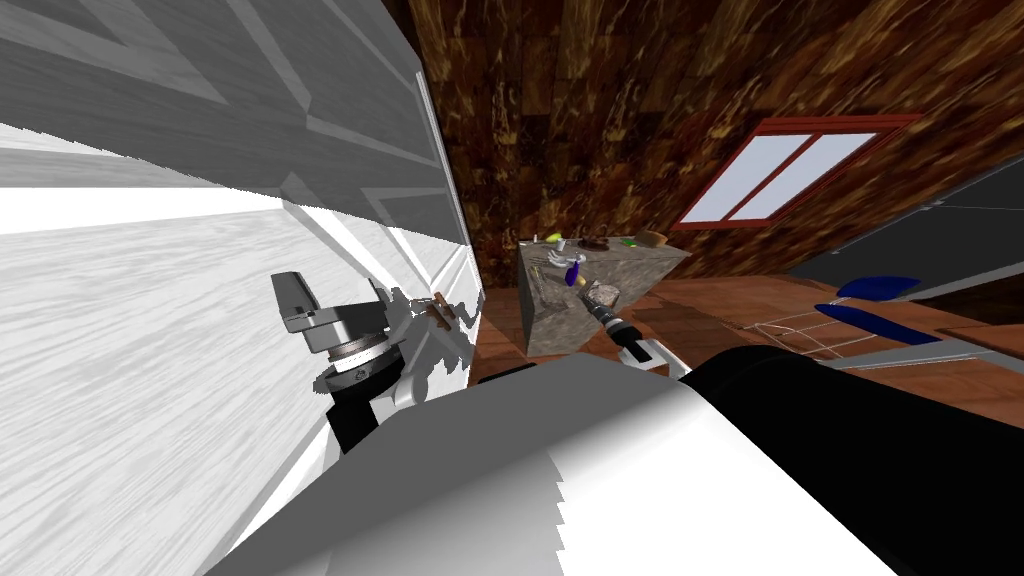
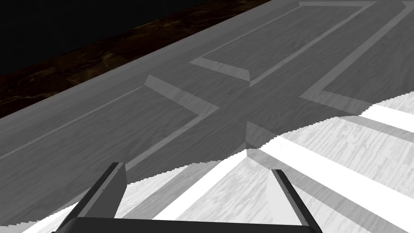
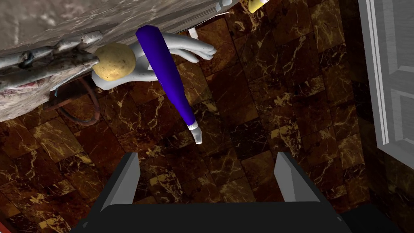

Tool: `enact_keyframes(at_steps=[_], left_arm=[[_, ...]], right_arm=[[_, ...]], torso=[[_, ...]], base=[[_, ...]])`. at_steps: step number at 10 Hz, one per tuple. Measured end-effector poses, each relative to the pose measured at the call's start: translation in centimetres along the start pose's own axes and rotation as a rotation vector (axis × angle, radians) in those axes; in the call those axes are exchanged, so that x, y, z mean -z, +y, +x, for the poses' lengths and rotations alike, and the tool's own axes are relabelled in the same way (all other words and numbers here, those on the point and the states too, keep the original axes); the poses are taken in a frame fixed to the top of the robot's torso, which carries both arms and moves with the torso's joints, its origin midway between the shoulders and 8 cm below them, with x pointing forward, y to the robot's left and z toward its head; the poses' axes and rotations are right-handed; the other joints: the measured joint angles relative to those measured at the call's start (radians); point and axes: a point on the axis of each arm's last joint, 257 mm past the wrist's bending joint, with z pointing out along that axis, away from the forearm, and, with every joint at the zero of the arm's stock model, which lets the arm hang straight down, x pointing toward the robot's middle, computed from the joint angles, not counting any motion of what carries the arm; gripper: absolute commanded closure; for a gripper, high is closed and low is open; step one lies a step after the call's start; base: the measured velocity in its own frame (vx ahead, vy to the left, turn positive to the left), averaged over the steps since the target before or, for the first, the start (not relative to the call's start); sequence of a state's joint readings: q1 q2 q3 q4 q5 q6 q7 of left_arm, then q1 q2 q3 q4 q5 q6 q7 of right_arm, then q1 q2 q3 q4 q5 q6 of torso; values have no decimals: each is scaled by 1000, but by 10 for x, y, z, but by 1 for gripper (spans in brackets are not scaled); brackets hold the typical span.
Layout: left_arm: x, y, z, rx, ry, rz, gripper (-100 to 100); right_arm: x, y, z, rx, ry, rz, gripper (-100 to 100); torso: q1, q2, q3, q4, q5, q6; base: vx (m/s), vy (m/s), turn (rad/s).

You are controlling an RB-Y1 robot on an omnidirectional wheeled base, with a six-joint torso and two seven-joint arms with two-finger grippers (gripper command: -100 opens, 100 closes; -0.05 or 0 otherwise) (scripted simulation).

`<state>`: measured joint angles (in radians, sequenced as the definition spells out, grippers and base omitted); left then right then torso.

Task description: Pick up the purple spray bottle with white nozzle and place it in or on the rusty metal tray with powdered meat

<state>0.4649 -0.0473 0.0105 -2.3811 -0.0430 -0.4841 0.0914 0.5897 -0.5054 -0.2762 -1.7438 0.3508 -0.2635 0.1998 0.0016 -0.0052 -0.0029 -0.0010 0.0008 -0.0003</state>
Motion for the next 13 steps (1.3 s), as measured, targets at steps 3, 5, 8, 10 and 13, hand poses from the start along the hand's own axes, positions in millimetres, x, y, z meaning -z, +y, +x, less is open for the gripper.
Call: enact_keyframes(at_steps=[3,5,8,10,13], left_arm=[[0,0,0,0,0,0,0],[0,0,0,0,0,0,0],[0,0,0,0,0,0,0],[0,0,0,0,0,0,0],[0,0,0,0,0,0,0]], right_arm=[[1,-33,-6,71,16,47,-100],[3,-57,-13,134,28,82,-100],[11,-95,-35,220,41,137,-100],[15,-115,-46,272,47,166,-100],[19,-151,-74,365,56,222,-100]], torso=[[-2,1,0,0,0,0],[0,-3,-2,-1,0,0],[-1,-4,-2,-1,0,0],[-2,-3,-2,-1,0,0],[-3,-7,-4,-2,-1,0]], base=[[79,24,84],[150,33,124],[139,9,115],[138,-3,88],[148,-16,110]])
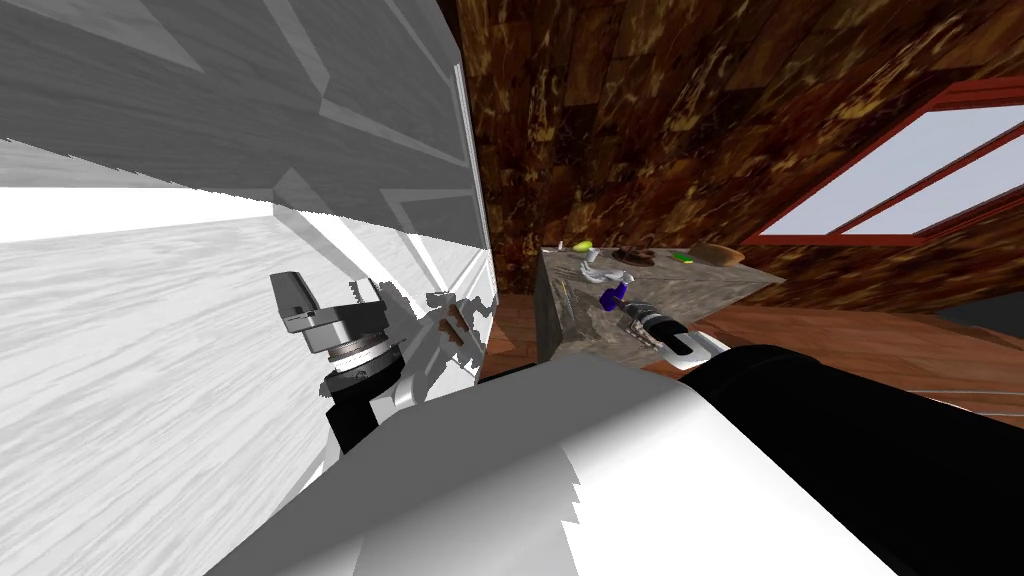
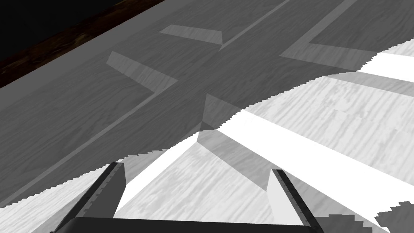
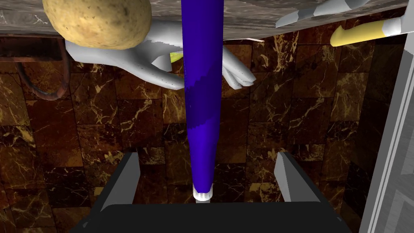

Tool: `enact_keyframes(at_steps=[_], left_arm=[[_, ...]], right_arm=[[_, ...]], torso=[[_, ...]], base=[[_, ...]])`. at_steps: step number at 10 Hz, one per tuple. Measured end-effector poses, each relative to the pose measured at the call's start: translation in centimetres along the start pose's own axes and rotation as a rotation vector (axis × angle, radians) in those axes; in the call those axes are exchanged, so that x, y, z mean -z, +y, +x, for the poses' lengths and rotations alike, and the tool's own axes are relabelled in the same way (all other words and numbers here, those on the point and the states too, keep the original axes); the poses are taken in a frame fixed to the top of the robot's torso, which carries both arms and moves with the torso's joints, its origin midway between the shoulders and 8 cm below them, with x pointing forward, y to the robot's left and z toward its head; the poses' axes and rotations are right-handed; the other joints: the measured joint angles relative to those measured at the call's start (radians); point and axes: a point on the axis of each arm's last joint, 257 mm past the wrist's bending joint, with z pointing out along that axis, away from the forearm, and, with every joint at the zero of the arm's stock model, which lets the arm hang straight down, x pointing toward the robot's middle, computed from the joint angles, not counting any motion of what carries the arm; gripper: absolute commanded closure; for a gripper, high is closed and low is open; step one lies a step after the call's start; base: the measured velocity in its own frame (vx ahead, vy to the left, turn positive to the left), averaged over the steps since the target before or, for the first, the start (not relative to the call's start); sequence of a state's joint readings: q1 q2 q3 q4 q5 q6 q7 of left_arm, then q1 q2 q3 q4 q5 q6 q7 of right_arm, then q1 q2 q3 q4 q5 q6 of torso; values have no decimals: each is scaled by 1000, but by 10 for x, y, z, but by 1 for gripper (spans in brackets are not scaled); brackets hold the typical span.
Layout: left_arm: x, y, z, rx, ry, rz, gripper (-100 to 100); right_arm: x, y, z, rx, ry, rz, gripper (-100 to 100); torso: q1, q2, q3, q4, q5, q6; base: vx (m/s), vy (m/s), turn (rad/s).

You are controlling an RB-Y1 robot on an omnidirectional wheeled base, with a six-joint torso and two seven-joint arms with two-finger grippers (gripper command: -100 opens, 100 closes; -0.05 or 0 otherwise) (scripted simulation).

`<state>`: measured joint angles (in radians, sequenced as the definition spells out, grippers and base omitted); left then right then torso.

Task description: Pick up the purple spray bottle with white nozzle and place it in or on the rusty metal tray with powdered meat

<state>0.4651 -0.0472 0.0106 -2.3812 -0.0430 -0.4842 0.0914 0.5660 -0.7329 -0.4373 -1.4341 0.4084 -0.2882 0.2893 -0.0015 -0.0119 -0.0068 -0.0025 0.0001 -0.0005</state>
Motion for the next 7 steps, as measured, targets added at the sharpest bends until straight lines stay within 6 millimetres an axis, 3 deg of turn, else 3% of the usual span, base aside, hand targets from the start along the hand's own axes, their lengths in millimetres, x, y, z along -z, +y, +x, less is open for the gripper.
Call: enact_keyframes(at_steps=[1,2,3,7], left_arm=[[0,0,0,0,0,0,0],[0,0,0,0,0,0,0],[0,0,0,0,0,0,0],[0,0,0,0,0,0,0]], right_arm=[[0,-2,-1,5,0,2,0],[0,-2,-1,5,-1,2,-100],[0,-2,-1,5,-1,2,100],[0,-1,-1,5,-1,1,100]], torso=[[1,5,2,1,0,1],[2,9,5,2,0,1],[2,11,6,2,0,1],[2,13,7,3,0,1]], base=[[16,-3,-2],[8,-1,2],[0,0,0],[0,0,0]])
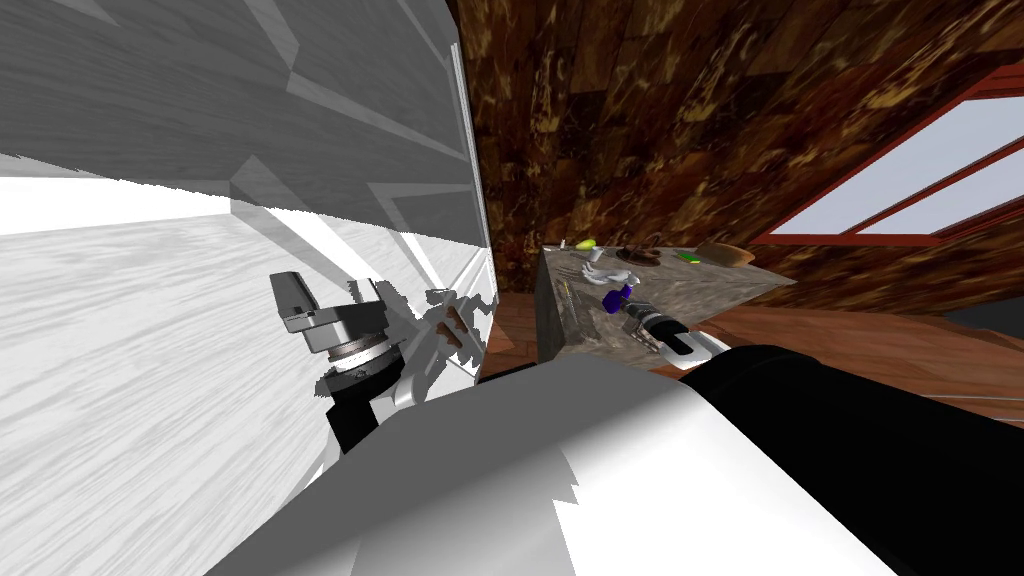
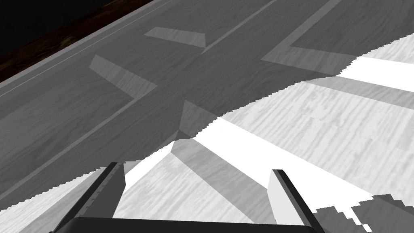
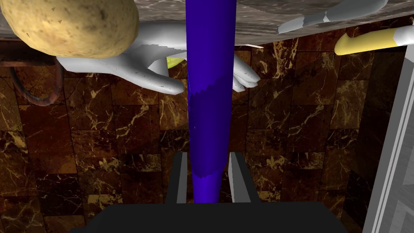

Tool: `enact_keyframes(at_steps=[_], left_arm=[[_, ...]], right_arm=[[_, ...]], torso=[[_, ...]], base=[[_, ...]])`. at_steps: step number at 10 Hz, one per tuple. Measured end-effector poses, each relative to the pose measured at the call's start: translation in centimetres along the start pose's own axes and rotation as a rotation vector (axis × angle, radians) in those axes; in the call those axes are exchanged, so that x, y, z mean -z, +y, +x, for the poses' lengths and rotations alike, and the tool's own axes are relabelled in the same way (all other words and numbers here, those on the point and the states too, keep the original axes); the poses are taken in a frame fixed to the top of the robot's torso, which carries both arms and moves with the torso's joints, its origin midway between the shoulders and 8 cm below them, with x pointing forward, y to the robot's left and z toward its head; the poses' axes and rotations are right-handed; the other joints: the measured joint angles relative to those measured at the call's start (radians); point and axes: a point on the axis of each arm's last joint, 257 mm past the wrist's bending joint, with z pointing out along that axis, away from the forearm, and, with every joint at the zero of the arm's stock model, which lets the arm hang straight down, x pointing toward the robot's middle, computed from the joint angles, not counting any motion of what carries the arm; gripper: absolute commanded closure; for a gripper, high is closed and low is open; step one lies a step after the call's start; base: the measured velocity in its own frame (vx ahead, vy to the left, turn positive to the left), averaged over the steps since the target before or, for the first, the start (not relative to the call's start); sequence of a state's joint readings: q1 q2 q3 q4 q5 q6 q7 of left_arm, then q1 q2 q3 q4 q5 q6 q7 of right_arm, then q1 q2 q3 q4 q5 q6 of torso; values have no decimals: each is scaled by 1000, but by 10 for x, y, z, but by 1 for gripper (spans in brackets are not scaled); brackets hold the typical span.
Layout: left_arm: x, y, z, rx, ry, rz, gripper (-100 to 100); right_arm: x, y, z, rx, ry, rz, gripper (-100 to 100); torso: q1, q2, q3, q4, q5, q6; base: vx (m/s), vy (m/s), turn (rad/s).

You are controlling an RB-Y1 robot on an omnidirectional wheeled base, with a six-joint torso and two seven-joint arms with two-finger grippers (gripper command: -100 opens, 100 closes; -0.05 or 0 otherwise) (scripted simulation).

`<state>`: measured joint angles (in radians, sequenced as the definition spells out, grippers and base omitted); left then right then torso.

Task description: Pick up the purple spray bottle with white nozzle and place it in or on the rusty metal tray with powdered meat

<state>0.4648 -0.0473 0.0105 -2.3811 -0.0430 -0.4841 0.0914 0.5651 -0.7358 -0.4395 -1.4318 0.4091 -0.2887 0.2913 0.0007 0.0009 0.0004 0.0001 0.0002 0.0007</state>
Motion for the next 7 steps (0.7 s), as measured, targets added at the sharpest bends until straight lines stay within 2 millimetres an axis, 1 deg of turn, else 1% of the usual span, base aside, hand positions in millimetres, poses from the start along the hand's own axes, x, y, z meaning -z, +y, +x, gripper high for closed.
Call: enact_keyframes(at_steps=[1,2,3,4,5,7], left_arm=[[0,0,0,0,0,0,0],[0,0,0,0,0,0,0],[0,0,0,0,0,0,0],[0,0,0,0,0,0,0],[0,0,0,0,0,0,0],[0,0,0,0,0,0,0]], right_arm=[[0,0,0,0,0,0,0],[0,0,0,0,0,0,100],[0,0,0,0,0,0,0],[0,0,0,0,0,0,100],[3,-6,-6,15,-1,12,100],[13,-29,-16,38,4,49,100]], torso=[[0,0,0,0,0,0],[0,0,0,0,0,0],[0,0,0,0,0,0],[0,0,0,0,0,0],[3,3,1,0,1,3],[6,7,4,1,2,3]], base=[[0,0,0],[0,0,0],[0,0,0],[-27,63,-128],[-48,108,-121],[-72,79,-85]])
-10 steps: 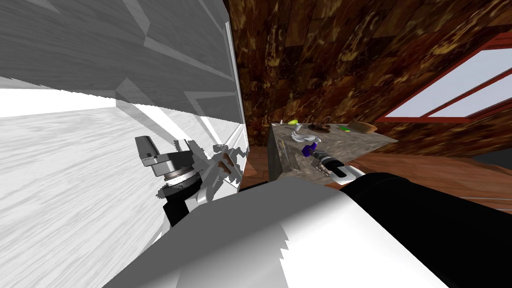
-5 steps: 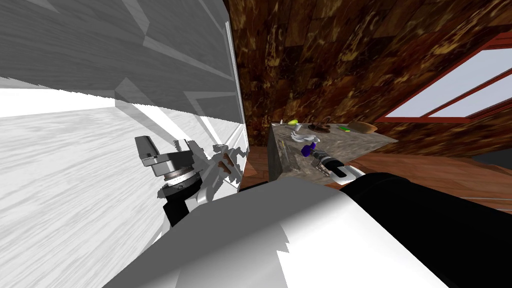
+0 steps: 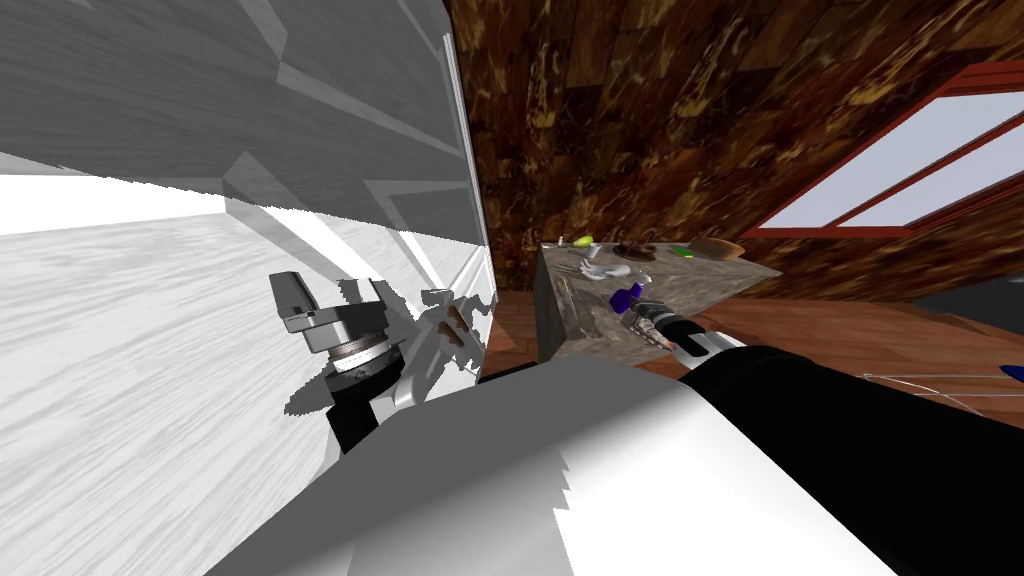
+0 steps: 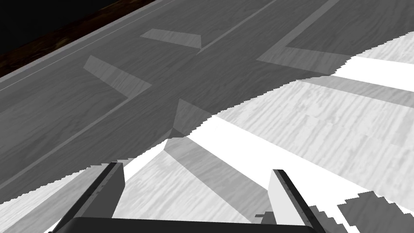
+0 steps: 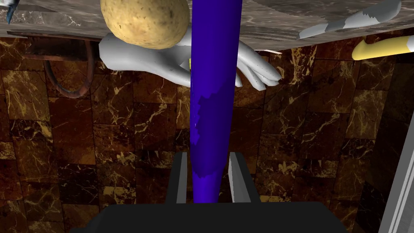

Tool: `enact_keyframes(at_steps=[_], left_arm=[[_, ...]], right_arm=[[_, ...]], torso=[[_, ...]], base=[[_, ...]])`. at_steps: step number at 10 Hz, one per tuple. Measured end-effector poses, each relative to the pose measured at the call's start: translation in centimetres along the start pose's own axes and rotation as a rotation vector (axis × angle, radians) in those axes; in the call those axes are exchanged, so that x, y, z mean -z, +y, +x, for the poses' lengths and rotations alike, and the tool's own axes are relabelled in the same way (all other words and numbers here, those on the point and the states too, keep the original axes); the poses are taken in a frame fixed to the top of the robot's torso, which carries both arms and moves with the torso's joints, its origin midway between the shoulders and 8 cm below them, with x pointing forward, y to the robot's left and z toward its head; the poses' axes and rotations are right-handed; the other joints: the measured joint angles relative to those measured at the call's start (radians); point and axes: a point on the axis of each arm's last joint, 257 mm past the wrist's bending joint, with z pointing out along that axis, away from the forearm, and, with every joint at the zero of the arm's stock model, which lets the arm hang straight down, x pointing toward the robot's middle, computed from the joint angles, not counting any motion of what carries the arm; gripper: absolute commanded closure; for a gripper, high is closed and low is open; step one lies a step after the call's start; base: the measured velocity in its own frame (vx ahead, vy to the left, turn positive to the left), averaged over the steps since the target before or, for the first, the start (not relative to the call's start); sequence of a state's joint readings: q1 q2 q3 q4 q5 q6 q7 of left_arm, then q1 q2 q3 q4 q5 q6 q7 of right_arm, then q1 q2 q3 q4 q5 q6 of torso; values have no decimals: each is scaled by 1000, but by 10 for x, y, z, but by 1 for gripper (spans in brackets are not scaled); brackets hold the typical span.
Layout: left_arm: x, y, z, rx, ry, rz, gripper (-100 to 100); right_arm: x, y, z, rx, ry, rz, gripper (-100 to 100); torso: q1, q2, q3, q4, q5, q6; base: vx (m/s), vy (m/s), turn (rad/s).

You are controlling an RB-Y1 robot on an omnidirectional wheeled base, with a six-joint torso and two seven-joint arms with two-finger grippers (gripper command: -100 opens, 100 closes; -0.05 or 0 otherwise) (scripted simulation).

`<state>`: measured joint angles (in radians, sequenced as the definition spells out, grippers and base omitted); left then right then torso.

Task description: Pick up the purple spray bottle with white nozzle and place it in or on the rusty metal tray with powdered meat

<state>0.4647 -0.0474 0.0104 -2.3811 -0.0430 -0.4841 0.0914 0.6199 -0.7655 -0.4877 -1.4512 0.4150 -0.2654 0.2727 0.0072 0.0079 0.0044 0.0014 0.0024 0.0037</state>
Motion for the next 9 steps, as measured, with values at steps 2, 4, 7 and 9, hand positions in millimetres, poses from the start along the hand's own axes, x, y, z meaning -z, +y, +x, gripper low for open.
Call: enact_keyframes(at_steps=[2,4,7,9], left_arm=[[0,0,0,0,0,0,0],[0,0,0,0,0,0,0],[0,0,0,0,0,0,0],[0,0,0,0,0,0,0]], right_arm=[[7,-18,-11,28,-1,25,100],[12,-31,-22,51,-5,42,100],[15,-35,-46,69,-16,35,100],[12,-24,-55,56,-24,1,100]], torso=[[-2,2,1,1,0,2],[-5,3,2,1,0,2],[-14,6,4,1,-1,3],[-19,5,3,1,-4,2]], base=[[-79,46,-85],[-83,-14,-55],[-123,-118,-51],[-75,-195,-5]])
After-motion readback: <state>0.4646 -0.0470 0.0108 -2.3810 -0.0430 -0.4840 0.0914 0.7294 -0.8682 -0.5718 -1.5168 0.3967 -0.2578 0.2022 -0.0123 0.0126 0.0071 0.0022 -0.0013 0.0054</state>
